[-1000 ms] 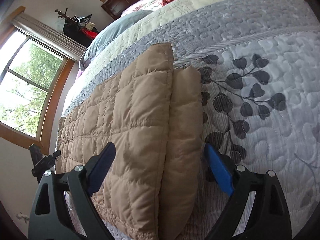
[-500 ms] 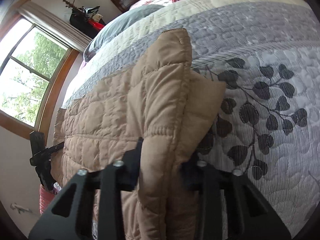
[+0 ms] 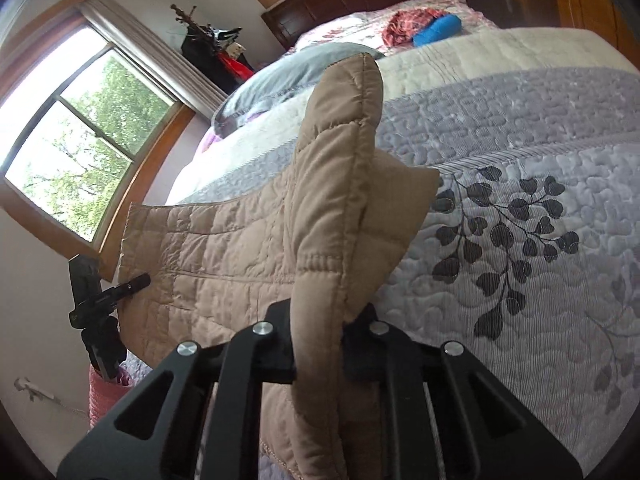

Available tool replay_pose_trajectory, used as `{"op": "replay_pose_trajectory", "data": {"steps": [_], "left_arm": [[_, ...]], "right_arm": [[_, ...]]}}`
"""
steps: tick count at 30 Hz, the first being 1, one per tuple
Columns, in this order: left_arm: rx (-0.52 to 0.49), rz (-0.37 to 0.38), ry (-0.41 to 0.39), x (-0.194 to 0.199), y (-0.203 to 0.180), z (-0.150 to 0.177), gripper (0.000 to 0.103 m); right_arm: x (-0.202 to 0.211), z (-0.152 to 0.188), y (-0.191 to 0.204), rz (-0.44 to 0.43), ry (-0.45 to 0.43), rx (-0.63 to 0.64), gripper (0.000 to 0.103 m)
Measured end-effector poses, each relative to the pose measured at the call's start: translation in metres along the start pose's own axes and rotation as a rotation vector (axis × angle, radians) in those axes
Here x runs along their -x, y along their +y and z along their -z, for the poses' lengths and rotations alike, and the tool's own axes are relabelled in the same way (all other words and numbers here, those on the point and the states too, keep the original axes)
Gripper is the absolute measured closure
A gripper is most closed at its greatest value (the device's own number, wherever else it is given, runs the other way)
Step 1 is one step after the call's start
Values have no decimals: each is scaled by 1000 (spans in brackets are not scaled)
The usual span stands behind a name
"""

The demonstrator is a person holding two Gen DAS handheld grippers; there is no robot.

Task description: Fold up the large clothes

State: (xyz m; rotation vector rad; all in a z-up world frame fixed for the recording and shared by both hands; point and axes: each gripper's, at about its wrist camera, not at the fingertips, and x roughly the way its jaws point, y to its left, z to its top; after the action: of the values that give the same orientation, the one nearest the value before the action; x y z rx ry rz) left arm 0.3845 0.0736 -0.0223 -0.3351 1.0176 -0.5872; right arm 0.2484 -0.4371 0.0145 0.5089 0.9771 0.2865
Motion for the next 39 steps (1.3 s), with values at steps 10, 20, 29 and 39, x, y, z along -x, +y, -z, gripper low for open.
{"op": "replay_pose_trajectory", "data": {"steps": [10, 20, 29, 39], "left_arm": [[-70, -34, -97, 123, -42, 52, 88], [-38, -177, 23, 92, 6, 118, 84], [-55, -248, 19, 31, 60, 150, 58], [-1, -447, -32, 73, 26, 152, 52]], "right_arm": [[69, 51, 67, -54, -11, 118, 90], [17, 111, 64, -53, 165, 93, 90], [-38, 136, 16, -22, 231, -17, 79], [5, 144, 45, 185, 122, 150, 64]]}}
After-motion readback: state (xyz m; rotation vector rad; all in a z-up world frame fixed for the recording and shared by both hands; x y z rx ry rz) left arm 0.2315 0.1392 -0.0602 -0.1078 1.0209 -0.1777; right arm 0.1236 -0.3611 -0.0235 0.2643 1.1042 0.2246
